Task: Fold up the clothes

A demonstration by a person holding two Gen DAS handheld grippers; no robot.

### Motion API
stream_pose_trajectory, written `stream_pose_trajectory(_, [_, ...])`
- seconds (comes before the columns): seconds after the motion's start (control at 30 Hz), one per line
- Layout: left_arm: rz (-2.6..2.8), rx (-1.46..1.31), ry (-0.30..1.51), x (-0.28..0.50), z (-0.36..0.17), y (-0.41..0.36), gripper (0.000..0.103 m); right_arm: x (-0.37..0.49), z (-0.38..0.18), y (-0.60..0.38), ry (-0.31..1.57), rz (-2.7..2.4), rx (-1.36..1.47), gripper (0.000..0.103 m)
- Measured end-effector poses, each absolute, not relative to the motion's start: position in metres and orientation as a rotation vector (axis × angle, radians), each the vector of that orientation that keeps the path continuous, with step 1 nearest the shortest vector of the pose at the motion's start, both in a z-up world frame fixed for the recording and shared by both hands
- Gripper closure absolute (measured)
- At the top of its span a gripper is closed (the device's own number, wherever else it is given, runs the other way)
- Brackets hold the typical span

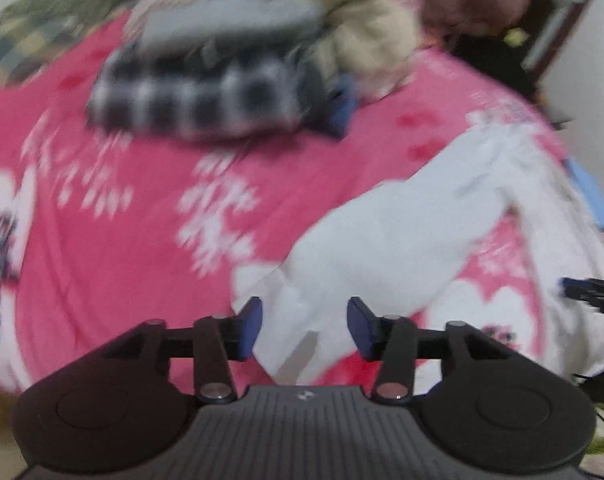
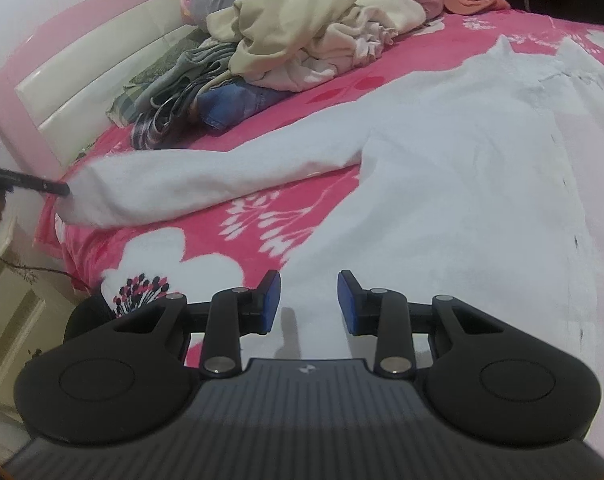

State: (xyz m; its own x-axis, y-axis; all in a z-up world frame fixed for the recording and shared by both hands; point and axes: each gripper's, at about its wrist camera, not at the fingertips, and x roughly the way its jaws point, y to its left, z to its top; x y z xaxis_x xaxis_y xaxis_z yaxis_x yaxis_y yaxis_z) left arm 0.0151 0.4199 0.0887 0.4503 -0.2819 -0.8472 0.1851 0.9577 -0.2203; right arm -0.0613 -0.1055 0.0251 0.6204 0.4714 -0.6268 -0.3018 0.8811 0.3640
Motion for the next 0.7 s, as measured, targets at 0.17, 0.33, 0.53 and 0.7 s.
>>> stream_pose_trajectory(0.17, [-0.187, -0.174, 1.065, 0.007, 0.077, 0.437, 0.054, -0.063, 0.020, -0.114, 0.798, 0.429, 0.244, 0.072])
stream_pose_trajectory(0.33, [-0.087, -0.192, 0.955, 0.010, 0.109, 0.436, 0.054, -0.063, 0.023, -0.126, 0.764, 0.405, 0.269, 0.072])
stream_pose_trajectory(0.53, [-0.185, -0.171, 0.811, 0.035, 0.150, 0.363, 0.053, -0.059, 0.042, -0.149, 0.680, 0.350, 0.286, 0.072])
stream_pose_trajectory(0.7, [-0.316, -0.172, 0.757, 0.066, 0.143, 0.275, 0.052, -0.047, 0.081, -0.179, 0.583, 0.272, 0.272, 0.072])
